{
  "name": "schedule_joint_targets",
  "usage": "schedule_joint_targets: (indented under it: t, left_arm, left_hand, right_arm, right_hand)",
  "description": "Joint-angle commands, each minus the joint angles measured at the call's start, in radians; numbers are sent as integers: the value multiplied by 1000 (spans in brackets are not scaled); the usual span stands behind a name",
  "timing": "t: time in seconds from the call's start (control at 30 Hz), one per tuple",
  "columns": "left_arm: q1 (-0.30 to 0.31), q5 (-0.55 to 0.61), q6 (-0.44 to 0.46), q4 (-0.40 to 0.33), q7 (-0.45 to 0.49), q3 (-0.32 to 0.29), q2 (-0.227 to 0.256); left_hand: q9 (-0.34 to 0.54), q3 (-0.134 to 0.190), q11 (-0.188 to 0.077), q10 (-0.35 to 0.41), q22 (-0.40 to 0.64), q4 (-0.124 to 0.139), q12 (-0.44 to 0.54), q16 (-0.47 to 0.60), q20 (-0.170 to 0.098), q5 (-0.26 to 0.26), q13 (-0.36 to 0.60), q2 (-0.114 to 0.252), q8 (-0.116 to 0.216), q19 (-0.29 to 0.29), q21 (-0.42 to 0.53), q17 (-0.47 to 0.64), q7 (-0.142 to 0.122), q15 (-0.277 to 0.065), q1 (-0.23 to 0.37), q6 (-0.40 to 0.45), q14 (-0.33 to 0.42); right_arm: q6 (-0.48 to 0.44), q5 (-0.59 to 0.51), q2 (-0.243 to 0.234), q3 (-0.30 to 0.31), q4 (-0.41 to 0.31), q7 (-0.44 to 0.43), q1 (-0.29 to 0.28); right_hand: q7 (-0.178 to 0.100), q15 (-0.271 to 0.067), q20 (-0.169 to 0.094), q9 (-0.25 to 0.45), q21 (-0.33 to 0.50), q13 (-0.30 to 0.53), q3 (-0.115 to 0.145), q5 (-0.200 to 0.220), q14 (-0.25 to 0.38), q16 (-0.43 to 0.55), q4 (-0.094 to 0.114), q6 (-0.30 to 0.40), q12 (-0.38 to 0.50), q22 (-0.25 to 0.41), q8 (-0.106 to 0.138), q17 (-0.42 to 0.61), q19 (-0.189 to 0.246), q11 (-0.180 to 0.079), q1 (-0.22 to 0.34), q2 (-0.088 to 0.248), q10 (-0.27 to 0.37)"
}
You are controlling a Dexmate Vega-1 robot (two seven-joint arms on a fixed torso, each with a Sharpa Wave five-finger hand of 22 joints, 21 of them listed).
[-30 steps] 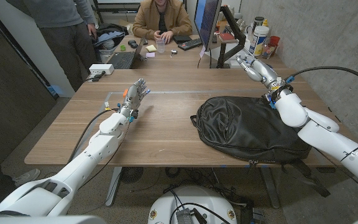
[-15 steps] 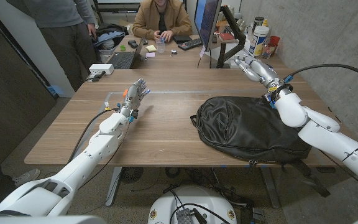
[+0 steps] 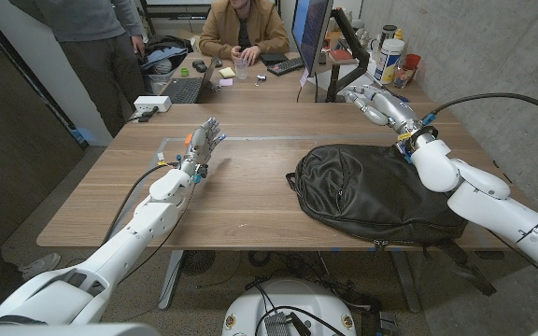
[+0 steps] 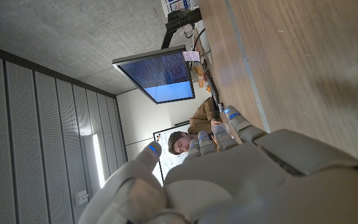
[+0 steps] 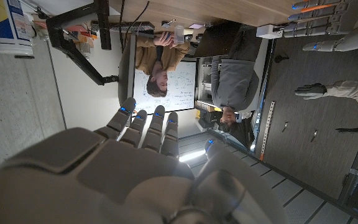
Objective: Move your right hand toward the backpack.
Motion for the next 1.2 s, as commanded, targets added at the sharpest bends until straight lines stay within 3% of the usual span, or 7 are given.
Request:
schedule_joint_targets:
  t: [0.03, 1.2]
  left_arm:
    - [6, -1, -1, -6, 2, -1, 2]
    - [12, -4, 0, -8, 4, -5, 6]
  left_hand:
    - [3, 8, -3, 7, 3, 0, 3, 5, -36, -4, 5, 92, 2, 9, -5, 6, -2, -62, -10, 1, -7]
    - [3, 8, -3, 7, 4, 0, 3, 5, -36, -4, 5, 93, 2, 10, -7, 6, -2, -60, -11, 1, -7]
  right_arm:
    - [-28, -30, -7, -13, -16, 13, 5]
    - [-57, -93, -13, -59, -15, 36, 25]
  right_hand:
    - [-5, -31, -58, 3, -5, 3, 7, -1, 1, 0, -4, 0, -1, 5, -5, -1, 8, -3, 9, 29, 3]
    - [-28, -33, -55, 3, -18, 3, 14, -2, 4, -2, -12, -1, -2, 5, -5, -2, 20, -7, 21, 27, 2]
